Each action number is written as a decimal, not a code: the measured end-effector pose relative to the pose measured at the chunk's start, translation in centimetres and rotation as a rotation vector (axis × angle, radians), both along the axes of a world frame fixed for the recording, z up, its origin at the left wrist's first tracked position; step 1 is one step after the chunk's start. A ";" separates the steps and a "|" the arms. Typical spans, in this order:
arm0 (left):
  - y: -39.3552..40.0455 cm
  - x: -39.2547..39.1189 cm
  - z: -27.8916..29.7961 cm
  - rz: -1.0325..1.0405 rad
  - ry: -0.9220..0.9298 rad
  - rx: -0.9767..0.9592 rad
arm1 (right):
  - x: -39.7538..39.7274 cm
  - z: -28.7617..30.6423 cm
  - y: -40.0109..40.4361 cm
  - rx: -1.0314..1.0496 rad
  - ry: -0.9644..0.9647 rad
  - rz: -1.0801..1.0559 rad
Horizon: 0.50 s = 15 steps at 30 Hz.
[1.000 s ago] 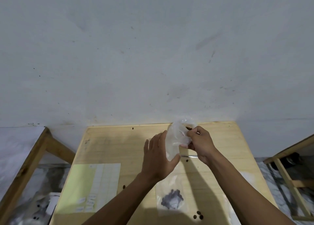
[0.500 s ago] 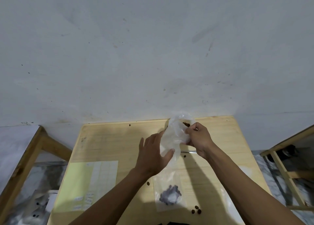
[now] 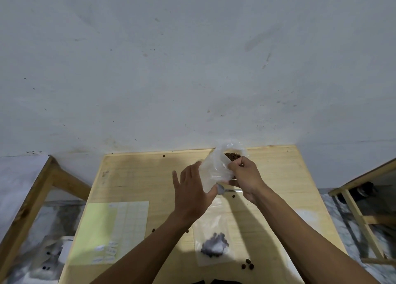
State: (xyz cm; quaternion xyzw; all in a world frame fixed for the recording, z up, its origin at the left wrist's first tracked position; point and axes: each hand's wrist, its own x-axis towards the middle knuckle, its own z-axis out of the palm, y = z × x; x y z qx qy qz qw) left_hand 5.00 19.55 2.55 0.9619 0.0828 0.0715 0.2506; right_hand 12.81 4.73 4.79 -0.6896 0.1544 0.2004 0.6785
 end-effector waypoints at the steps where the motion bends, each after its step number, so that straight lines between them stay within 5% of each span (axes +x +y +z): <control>1: 0.3 0.1 0.2 -0.001 0.013 -0.012 | 0.1 0.2 -0.3 0.014 0.001 0.037; 4: 1.9 0.3 0.6 0.025 0.034 -0.034 | 0.2 -1.2 -2.2 -0.101 -0.071 0.124; 11: 5.6 -0.2 0.5 0.096 0.065 -0.034 | -1.3 -8.1 -6.5 -0.949 -0.339 0.595; 15: 6.3 -0.3 0.3 0.107 0.075 -0.050 | -2.4 -8.8 -6.6 -1.048 -0.512 0.542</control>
